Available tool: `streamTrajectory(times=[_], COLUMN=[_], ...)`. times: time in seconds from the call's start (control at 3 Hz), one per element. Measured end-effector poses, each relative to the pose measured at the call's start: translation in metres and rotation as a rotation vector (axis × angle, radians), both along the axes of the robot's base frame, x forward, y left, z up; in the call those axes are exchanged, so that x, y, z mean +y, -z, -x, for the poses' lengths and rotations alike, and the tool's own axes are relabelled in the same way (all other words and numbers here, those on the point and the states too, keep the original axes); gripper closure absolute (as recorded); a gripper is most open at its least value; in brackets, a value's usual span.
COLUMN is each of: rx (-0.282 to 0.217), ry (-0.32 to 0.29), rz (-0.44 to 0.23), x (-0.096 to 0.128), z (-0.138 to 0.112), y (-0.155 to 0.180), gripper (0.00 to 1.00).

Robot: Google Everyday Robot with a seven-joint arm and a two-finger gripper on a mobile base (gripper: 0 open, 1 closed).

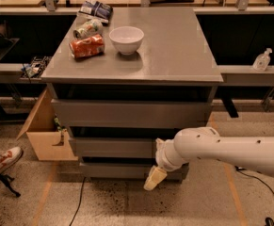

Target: Open middle drawer

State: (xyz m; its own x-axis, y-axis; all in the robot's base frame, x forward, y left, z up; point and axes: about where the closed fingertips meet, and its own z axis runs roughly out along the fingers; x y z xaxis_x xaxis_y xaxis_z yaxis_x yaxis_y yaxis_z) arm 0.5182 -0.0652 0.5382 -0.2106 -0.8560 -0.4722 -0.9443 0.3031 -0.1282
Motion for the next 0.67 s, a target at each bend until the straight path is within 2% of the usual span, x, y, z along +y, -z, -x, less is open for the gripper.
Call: streamTrajectory(times=[0.67], rx=[-0.044], ry=[-0.072], rz=[-0.022], x=[-0.015], z=[-0.018], y=[0.019], gripper=[0.00])
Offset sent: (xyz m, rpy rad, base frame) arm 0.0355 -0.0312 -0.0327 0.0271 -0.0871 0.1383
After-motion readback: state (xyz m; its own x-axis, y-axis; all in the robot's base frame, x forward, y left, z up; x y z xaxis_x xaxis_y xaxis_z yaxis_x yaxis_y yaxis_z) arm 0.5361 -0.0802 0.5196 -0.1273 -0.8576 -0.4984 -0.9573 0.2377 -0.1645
